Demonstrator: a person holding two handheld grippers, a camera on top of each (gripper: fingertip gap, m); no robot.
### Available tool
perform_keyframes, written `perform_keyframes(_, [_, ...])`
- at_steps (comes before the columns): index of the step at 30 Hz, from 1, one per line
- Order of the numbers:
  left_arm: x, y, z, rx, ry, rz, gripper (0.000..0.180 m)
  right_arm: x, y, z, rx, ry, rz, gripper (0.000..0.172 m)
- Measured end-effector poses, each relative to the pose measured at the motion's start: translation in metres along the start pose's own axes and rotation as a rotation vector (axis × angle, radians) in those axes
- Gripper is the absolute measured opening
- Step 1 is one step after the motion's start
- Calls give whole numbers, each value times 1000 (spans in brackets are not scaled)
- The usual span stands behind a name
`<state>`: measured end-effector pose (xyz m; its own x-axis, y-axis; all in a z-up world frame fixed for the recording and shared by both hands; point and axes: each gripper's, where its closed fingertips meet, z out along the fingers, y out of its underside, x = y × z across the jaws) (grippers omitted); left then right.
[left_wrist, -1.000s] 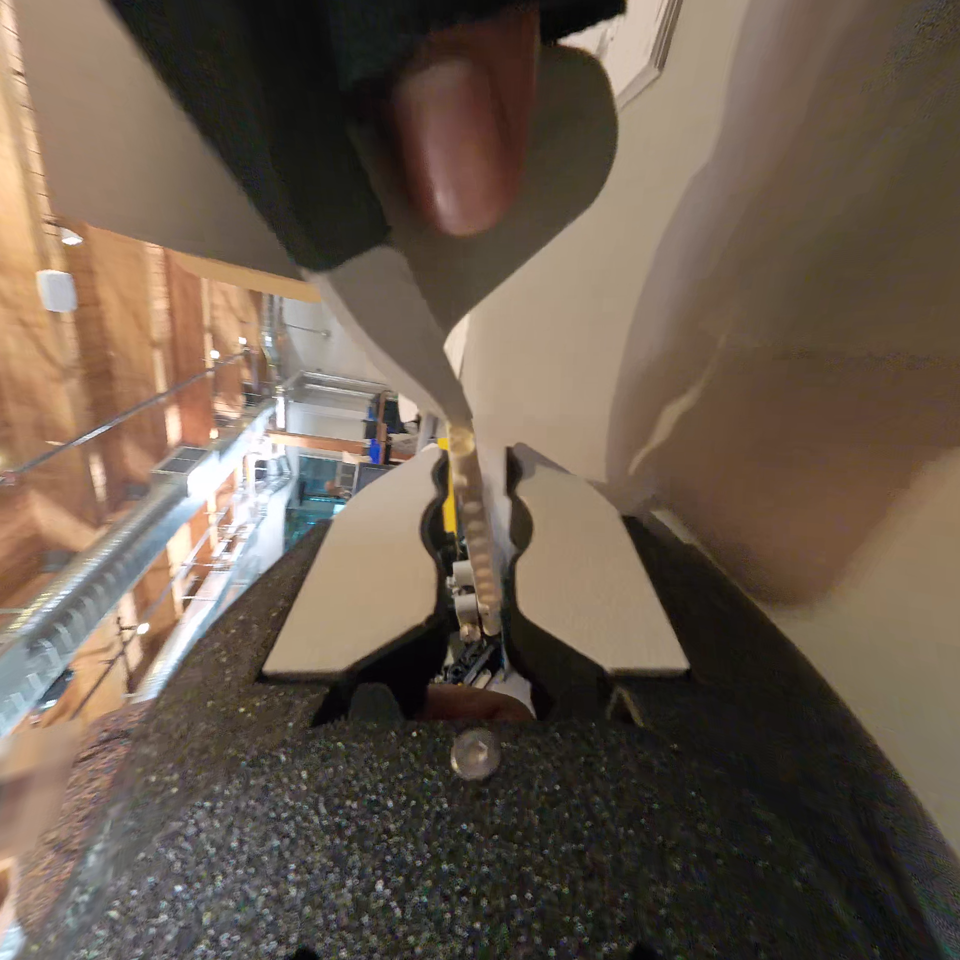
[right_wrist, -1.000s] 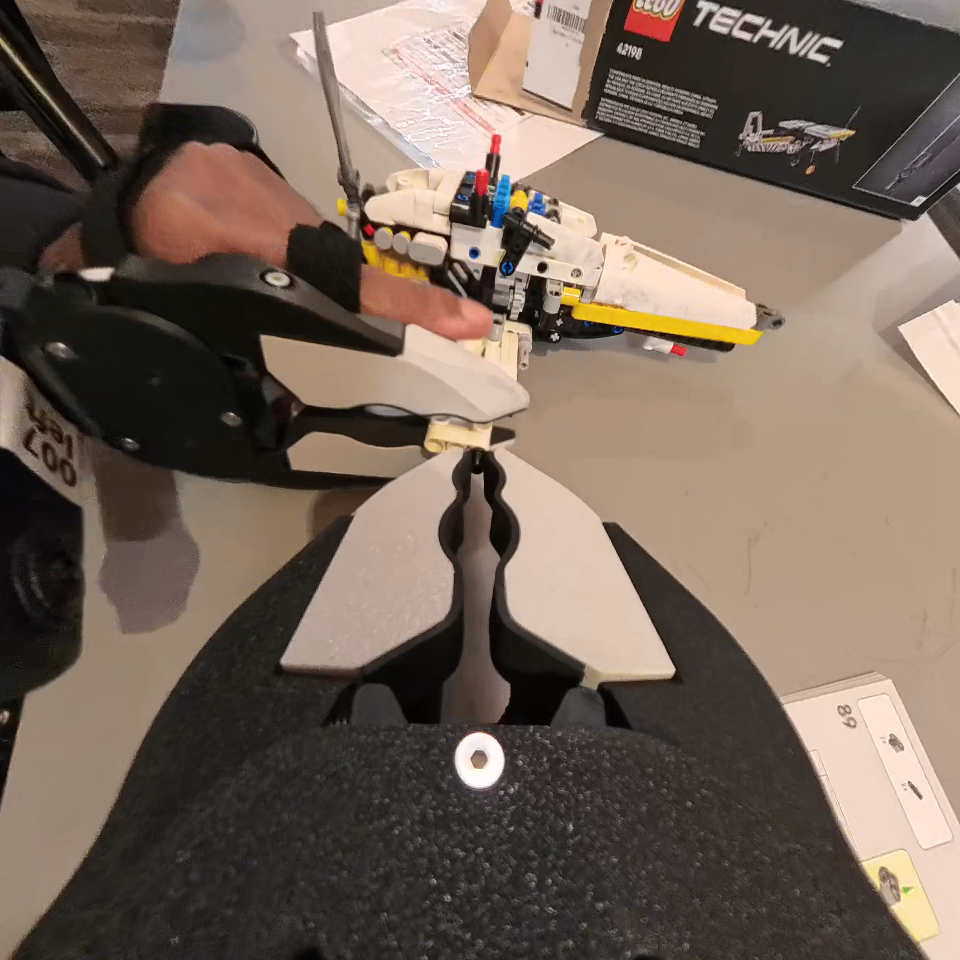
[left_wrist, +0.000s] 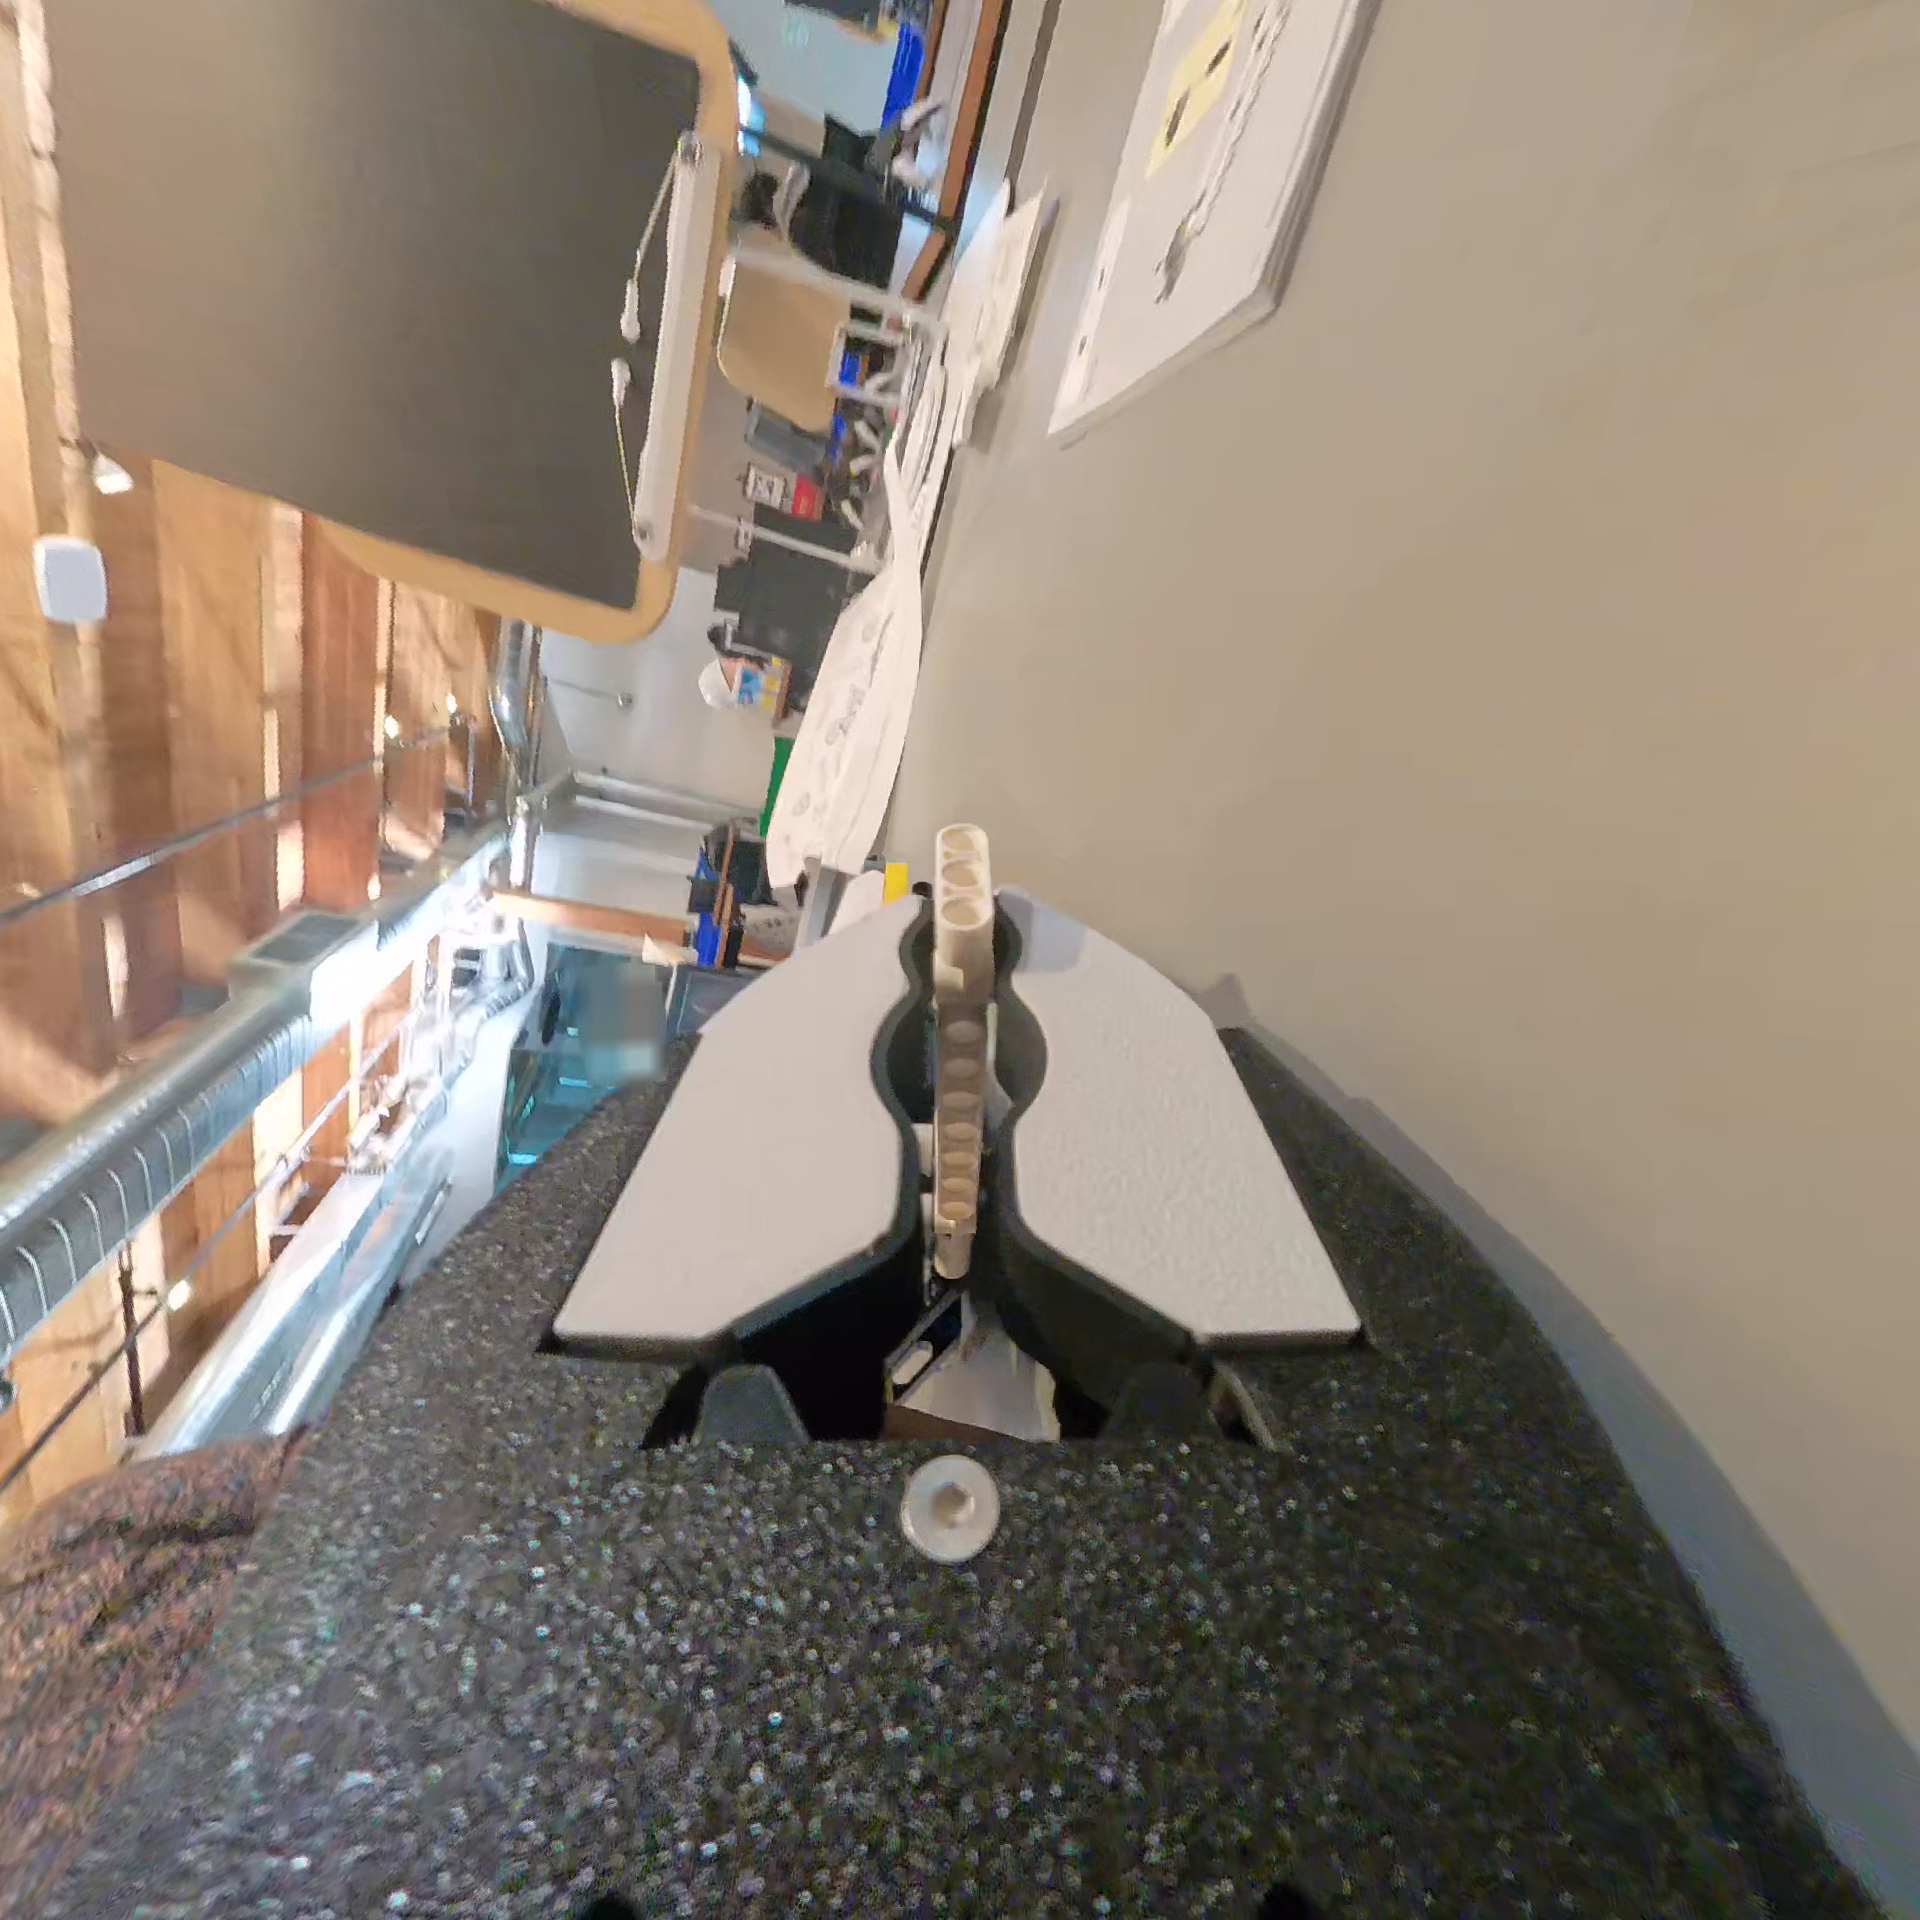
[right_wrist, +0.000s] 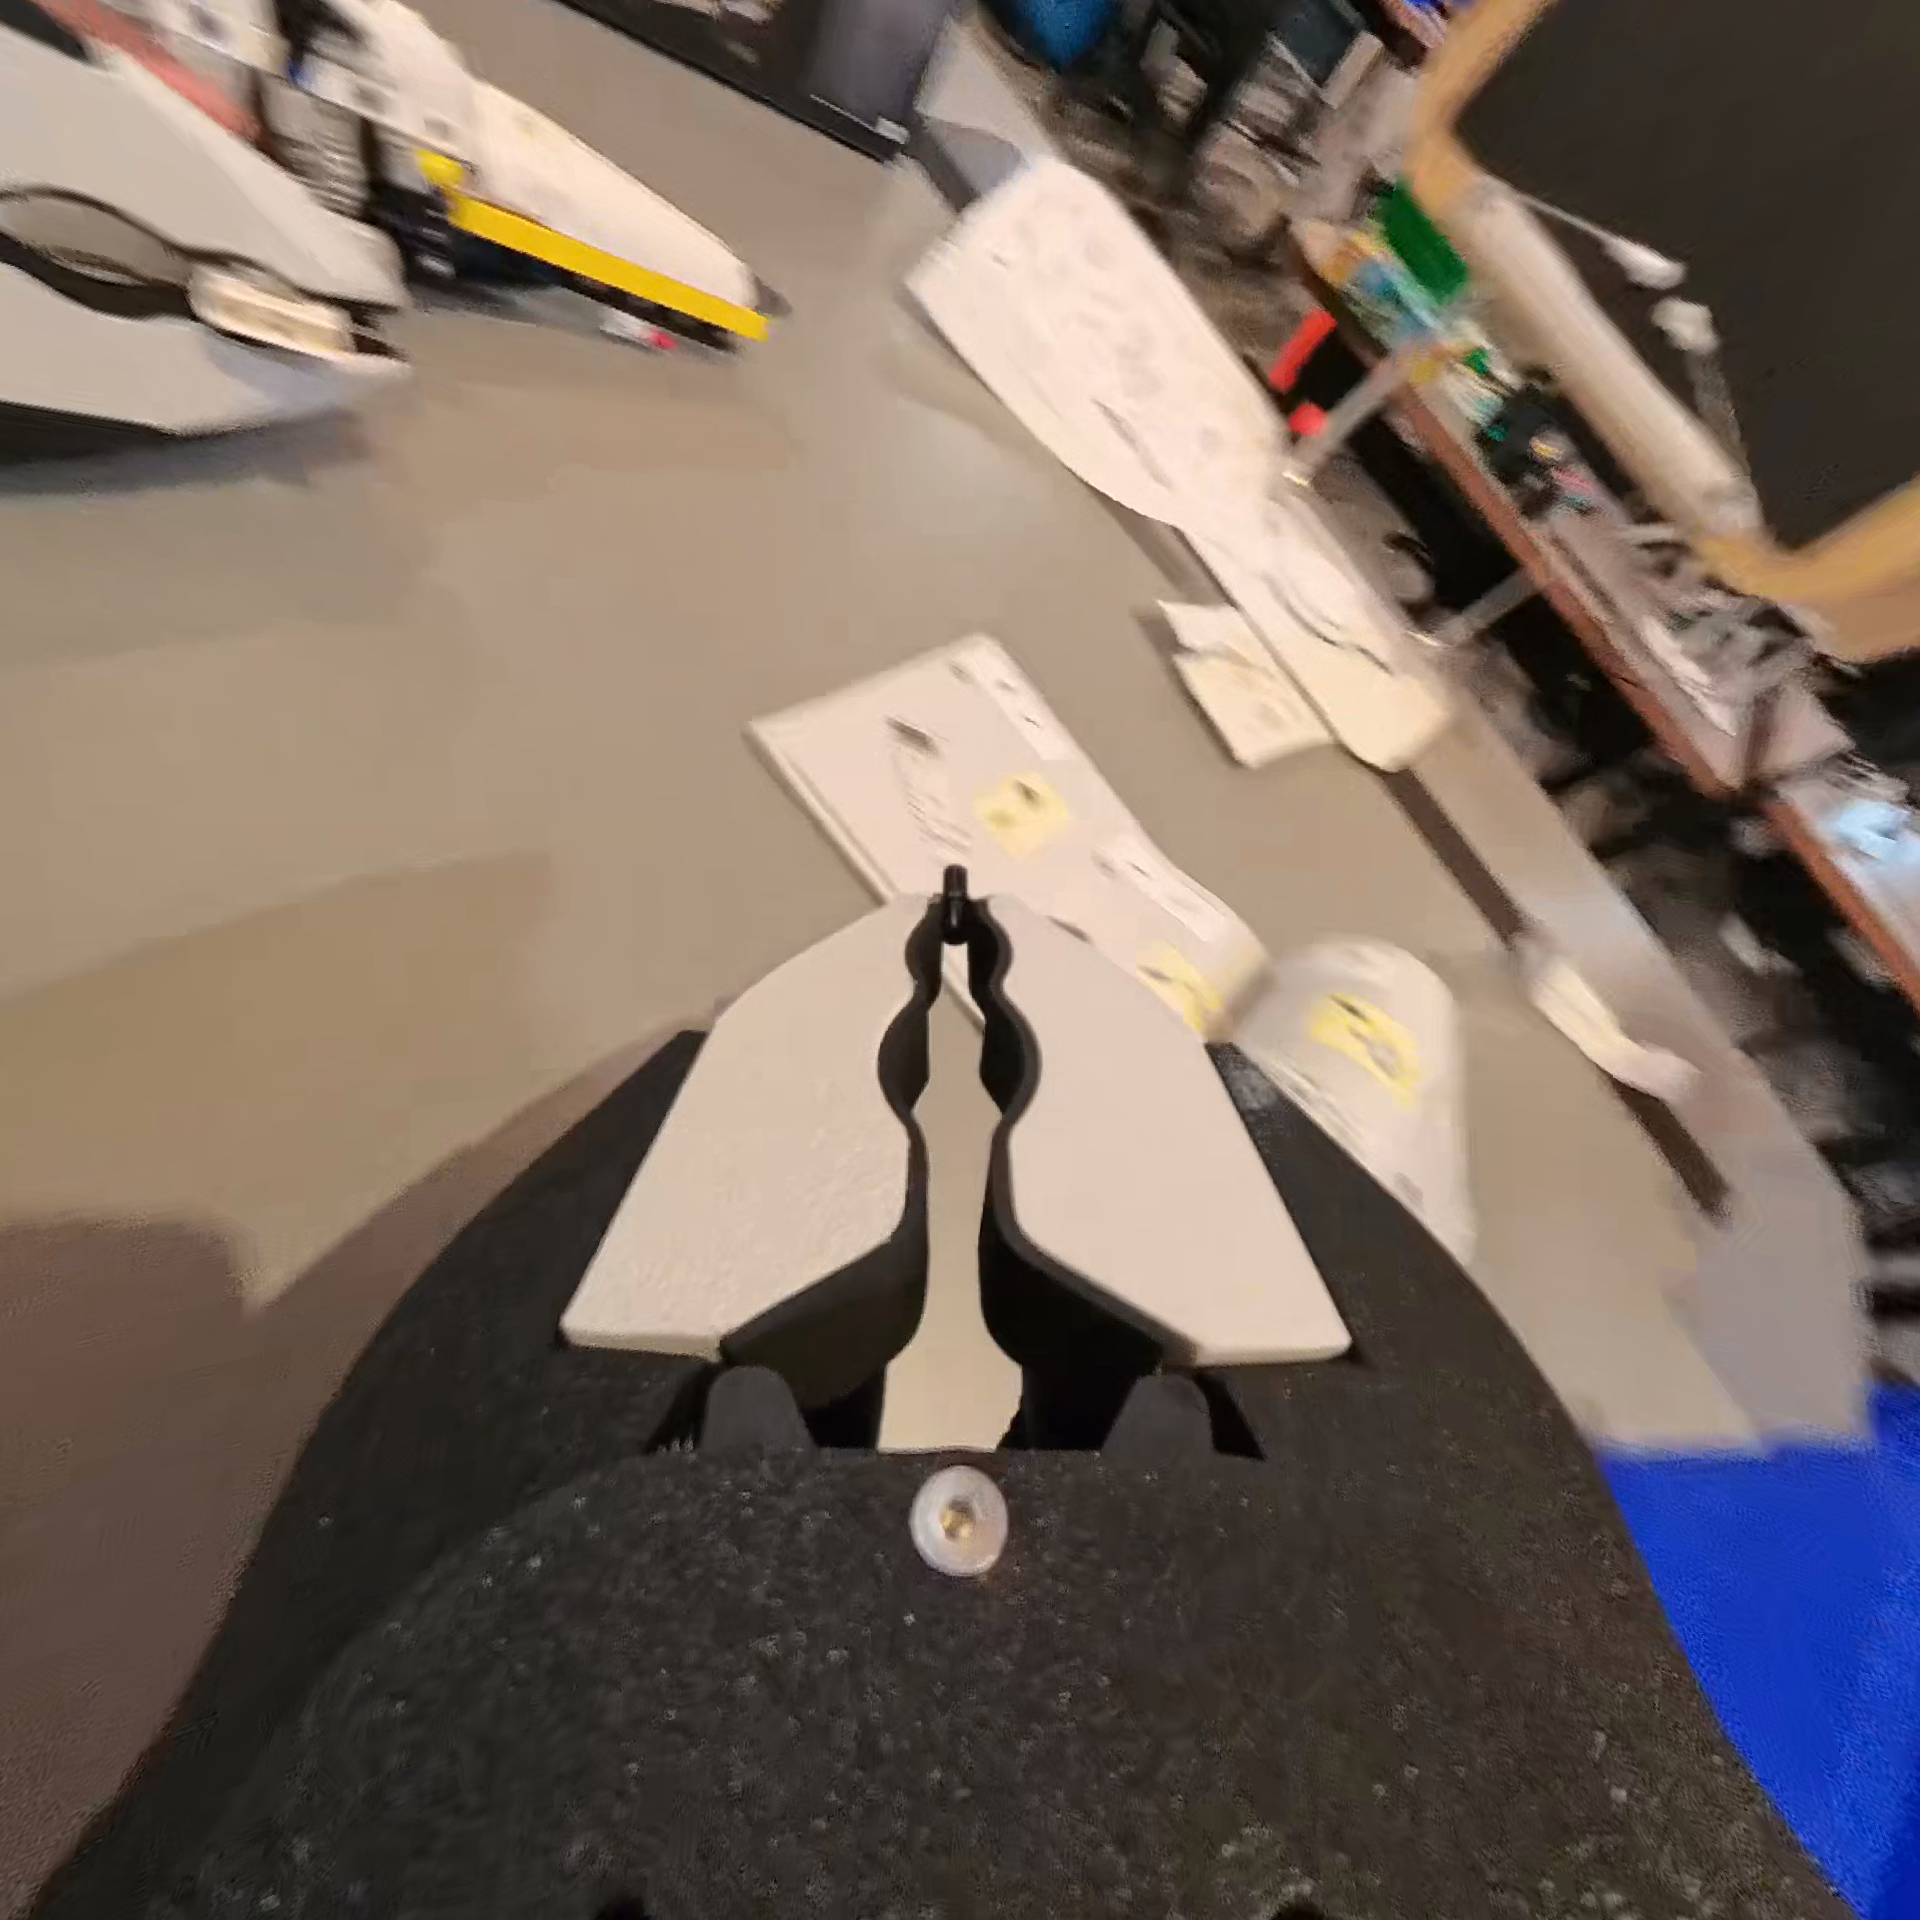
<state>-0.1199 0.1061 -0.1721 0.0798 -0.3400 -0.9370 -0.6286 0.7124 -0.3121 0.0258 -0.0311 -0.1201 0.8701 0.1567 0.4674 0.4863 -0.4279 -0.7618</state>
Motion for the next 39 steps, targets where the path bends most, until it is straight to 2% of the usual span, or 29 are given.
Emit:
perform_keyframes(5, [3,-19,-10,105,0,22,9,95,38,-99,-184,297,-2,4])
perform_keyframes(9, [5,-23,-12,128,6,41,9,157,113,-165,-435,453,22,4])
perform_keyframes(12, [4,-25,-13,137,6,24,10,166,171,-178,-547,398,161,7])
perform_keyframes(15, [2,-26,-14,148,1,3,10,173,200,-182,-605,412,208,18])
perform_keyframes(18, [0,-29,-17,169,-1,-16,10,171,179,-179,-566,412,169,22])
perform_keyframes(22, [-4,-37,-22,233,-25,-15,10,149,121,-150,-483,348,1,22])
perform_keyframes(25, [-5,-43,-27,283,-47,12,12,103,72,-101,-358,227,-178,21])
perform_keyframes(28, [-5,-49,-35,341,-75,63,13,35,30,-44,-193,58,-350,21])
perform_keyframes(31, [-7,-53,-42,388,-94,71,14,-27,-7,5,5,-45,-531,21])
perform_keyframes(35, [-14,-56,-44,420,-107,0,14,-89,-49,45,239,-142,-671,21])
perform_keyframes(39, [-22,-54,-45,435,-117,-86,20,-116,-73,68,339,-222,-714,22])
